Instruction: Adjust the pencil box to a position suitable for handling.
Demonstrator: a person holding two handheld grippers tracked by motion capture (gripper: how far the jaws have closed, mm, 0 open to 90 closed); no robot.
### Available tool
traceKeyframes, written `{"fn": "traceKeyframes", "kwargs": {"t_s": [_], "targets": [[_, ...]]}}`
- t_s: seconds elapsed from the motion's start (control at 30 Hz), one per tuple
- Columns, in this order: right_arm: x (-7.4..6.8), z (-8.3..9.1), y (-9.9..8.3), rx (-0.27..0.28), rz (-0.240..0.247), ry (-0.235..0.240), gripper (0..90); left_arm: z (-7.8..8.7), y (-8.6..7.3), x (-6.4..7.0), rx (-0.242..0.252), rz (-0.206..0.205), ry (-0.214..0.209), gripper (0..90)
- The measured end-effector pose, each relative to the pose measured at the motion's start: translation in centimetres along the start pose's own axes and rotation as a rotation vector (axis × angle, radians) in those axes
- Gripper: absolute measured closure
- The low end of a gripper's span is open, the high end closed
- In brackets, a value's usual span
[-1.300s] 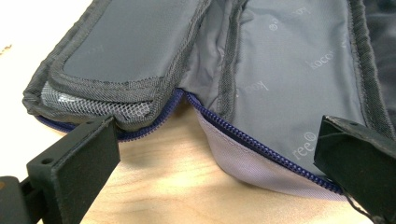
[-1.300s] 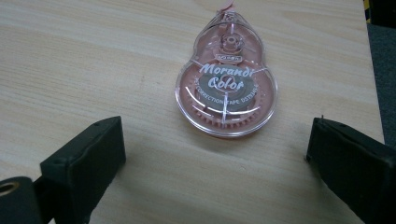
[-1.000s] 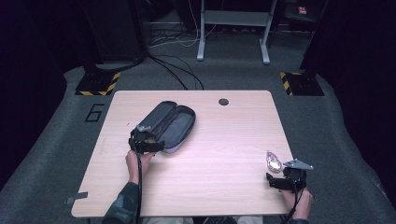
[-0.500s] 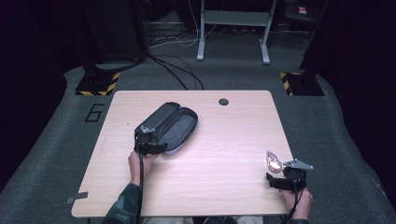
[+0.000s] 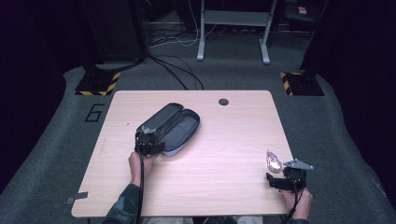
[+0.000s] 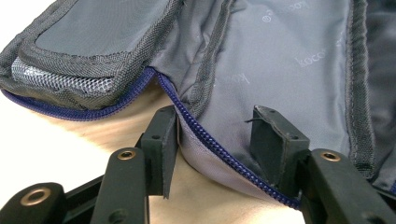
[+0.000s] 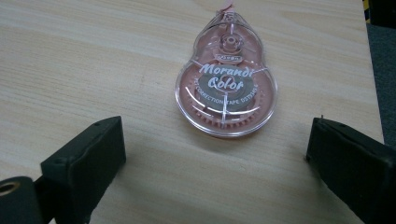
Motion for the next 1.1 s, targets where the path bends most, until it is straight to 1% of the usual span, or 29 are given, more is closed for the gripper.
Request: {"fn": "traceKeyframes", "kwargs": {"t_s": [0.03,0.07,0.1,0.13,0.2,0.27,0.3,0.4,0.43,0.47,0.5,0.53,0.57,0.67,0.7,0.77,0.8,0.87,0.9,0.93,0.97,1.0,1.03,1.07,1.1], "targets": [[0.0,0.0,0.0,0.002,-0.001,-0.001,4.2,-0.1,0.1,0.1,-0.003,-0.007,-0.014,53.6],[0.0,0.0,0.0,0.001,0.0,-0.001,4.2,-0.1,0.1,0.2,-0.003,-0.015,-0.016,54.0],[0.0,0.0,0.0,0.001,0.0,-0.001,4.2,-0.1,0.1,0.2,-0.003,-0.015,-0.016,54.3],[0.0,0.0,0.0,0.002,-0.001,0.0,4.3,-0.2,0.2,0.4,-0.005,-0.031,-0.021,55.3],[0.0,0.0,0.0,0.003,-0.002,-0.001,4.3,-0.2,0.3,0.5,-0.007,-0.047,-0.028,55.9],[0.0,0.0,0.0,0.002,-0.001,-0.001,4.3,-0.3,0.3,0.7,-0.006,-0.041,-0.034,57.1],[0.0,0.0,0.0,0.002,-0.002,-0.001,4.3,-0.3,0.4,0.8,-0.01,-0.061,-0.039,58.2],[0.0,0.0,0.0,0.001,-0.002,-0.001,4.3,-0.4,0.5,1.0,-0.003,-0.062,-0.039,60.6],[0.0,0.0,0.0,0.002,-0.003,-0.001,4.4,-0.4,0.5,1.1,-0.007,-0.068,-0.048,61.2],[0.0,0.0,0.0,0.002,-0.001,-0.001,4.4,-0.4,0.5,1.1,-0.007,-0.068,-0.048,61.7],[0.0,0.0,0.0,0.002,-0.001,-0.001,4.4,-0.5,0.5,1.2,-0.008,-0.083,-0.051,61.7],[0.0,0.0,0.0,0.002,-0.002,-0.001,4.4,-0.5,0.6,1.3,-0.006,-0.082,-0.056,62.0],[0.0,0.0,0.0,0.003,-0.001,0.0,4.6,-0.5,0.6,1.4,-0.009,-0.096,-0.063,62.6],[0.0,0.0,0.0,0.003,-0.001,0.0,4.7,-0.6,0.7,1.8,-0.002,-0.106,-0.069,63.9],[0.0,0.0,0.0,0.007,-0.002,0.003,4.8,-0.7,0.7,2.0,-0.007,-0.121,-0.086,64.3],[0.0,0.0,0.0,0.008,-0.002,0.003,4.8,-0.7,0.7,2.2,-0.002,-0.125,-0.09,64.6],[0.0,0.0,0.0,0.008,-0.001,0.003,4.9,-0.7,0.8,2.4,-0.001,-0.138,-0.101,64.8],[-0.1,0.0,0.0,0.007,-0.005,0.003,5.0,-0.8,0.8,2.9,0.006,-0.145,-0.114,64.9],[-0.1,0.0,0.0,0.007,-0.005,0.003,5.0,-0.8,0.8,2.9,0.0,-0.177,-0.111,64.9],[-0.1,0.0,0.0,0.007,-0.005,0.003,5.0,-0.8,0.8,3.1,-0.002,-0.18,-0.119,64.9],[0.0,0.0,0.0,0.008,-0.001,0.003,5.0,-0.9,0.8,3.3,-0.003,-0.2,-0.127,64.9],[0.0,0.0,0.0,0.008,-0.001,0.003,5.0,-0.9,0.9,3.6,0.008,-0.192,-0.141,64.9],[0.0,0.0,0.0,0.008,-0.003,0.003,5.0,-1.0,0.9,3.7,0.004,-0.202,-0.143,64.8],[0.0,0.0,0.0,0.007,-0.004,0.003,5.0,-1.0,0.9,3.9,0.007,-0.204,-0.154,64.8],[0.0,0.0,0.0,0.007,-0.004,0.003,5.0,-1.0,0.9,3.9,0.007,-0.204,-0.154,64.7]]}}
Point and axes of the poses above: each handheld gripper's, and its own axes: z roughly backward along the jaws, y roughly out of its top, x roughly to its right, the point moved 6 cm from there along -z, roughly forward along the jaws, and after that the axes turned 7 degrees about -x, right-handed, at the moved point
